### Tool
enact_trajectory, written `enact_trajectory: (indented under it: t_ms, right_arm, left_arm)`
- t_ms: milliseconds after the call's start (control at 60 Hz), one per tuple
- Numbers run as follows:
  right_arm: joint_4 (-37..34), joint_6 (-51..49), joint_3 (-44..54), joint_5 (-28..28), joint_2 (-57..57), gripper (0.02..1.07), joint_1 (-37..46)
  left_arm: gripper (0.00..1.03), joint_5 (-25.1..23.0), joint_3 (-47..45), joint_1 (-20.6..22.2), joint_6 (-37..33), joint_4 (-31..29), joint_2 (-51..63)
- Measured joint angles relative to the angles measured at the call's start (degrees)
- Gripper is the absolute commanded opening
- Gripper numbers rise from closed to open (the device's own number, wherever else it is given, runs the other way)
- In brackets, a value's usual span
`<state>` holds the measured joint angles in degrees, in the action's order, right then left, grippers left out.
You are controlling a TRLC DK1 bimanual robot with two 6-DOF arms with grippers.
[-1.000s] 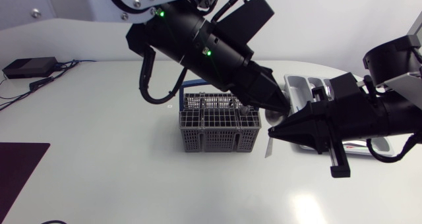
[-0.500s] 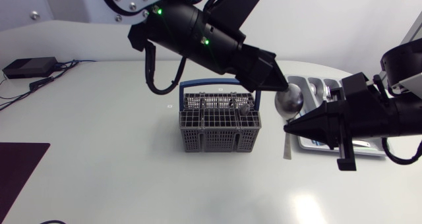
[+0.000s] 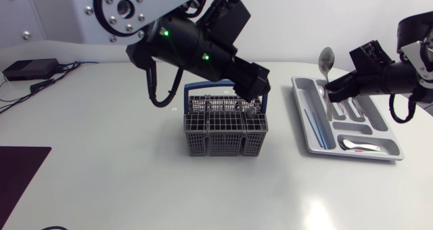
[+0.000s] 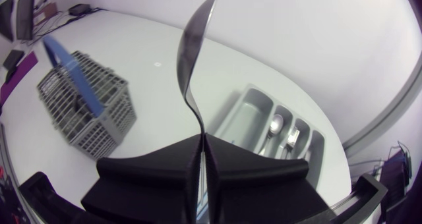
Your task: Unload the cutlery basket into the drawer organizer.
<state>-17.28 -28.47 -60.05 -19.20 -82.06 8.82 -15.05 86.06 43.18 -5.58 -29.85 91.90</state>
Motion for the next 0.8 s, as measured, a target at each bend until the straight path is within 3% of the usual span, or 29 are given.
enact_trajectory:
  t_ms: [450, 800]
  right_arm:
    - [0.1, 13.3, -18.6, 20.1, -22.9, 0.08, 1.0]
    - [-4.7, 20.2, -30.6, 26.7, -34.0, 0.08, 1.0]
  left_arm:
    - [0.98, 1.3, -5.6, -0.2, -0.1, 1.0, -2.2]
    - [0.98, 1.5, -7.1, -0.4, -0.2, 1.5, -4.2]
